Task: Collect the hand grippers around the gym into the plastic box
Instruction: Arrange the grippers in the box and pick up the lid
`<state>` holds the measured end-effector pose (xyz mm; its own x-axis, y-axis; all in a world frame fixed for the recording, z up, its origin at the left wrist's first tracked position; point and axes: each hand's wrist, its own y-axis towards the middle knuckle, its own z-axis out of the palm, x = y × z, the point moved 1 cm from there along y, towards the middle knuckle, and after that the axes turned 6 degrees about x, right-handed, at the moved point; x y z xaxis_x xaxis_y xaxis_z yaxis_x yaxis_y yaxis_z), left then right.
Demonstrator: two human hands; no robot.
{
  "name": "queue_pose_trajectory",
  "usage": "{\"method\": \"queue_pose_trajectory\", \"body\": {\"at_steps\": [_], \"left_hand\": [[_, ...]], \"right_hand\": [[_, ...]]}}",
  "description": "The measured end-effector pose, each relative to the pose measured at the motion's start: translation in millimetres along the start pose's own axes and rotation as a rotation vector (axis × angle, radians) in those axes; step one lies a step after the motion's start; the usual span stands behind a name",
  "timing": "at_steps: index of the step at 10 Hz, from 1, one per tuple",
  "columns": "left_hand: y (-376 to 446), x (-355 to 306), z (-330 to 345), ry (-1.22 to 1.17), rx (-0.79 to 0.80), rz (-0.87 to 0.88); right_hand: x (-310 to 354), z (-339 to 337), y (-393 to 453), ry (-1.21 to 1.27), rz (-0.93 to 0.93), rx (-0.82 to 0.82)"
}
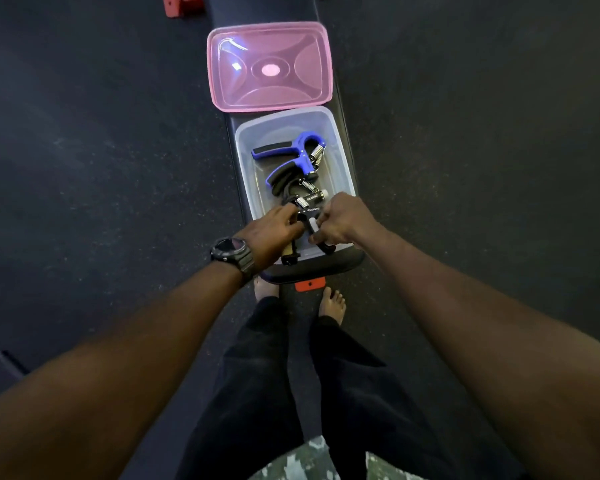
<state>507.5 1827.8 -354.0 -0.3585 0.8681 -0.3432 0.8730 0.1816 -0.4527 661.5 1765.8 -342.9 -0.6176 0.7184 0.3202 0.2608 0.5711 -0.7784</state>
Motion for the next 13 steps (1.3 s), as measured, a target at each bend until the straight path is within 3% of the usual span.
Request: {"method": "queue_pose_trajectory", "body": {"at_steps": [1,2,3,5,7,10,11,12,13], "left_hand": [[2.8,-0.4,0.1,-0.065,-0.084,-0.021],[7.8,4.3,0.6,-0.168,-0.063,-0.119],[13.7,3.8,-0.4,-0.057,0.024,-0.137],[20.9,5.9,-0.1,-0.08,0.051,-0.195],[22.4,10.4,3.5,0.006,0.042,-0.17],[24.1,5.5,-3.7,-0.075,0.0,-0.203],[26.0,9.0,-23.0,-0.249,-0.163,-0.276],[33.8,29.2,-85.4,-0.766,-0.569,-0.552],[41.2,61.0,-132.9,-1.116,-0.707,-0.665]], "right_hand": [[2.0,-0.7,3.0,-0.002,0.0,-0.018],[3.5,-3.1,14.1,-0.039,0.007,-0.114],[3.4,3.8,23.6,-0.074,0.019,-0.15],[-0.4,24.8,30.3,-0.005,0.03,-0.191],[-6.9,27.3,35.6,-0.04,0.069,-0.116],[-4.4,24.5,34.0,-0.034,0.052,-0.059],[5.5,3.3,29.1,0.031,0.024,-0.03],[34.2,-62.0,26.5,0.318,-0.035,-0.028],[59.4,-119.1,31.6,0.435,-0.065,-0.109]]}}
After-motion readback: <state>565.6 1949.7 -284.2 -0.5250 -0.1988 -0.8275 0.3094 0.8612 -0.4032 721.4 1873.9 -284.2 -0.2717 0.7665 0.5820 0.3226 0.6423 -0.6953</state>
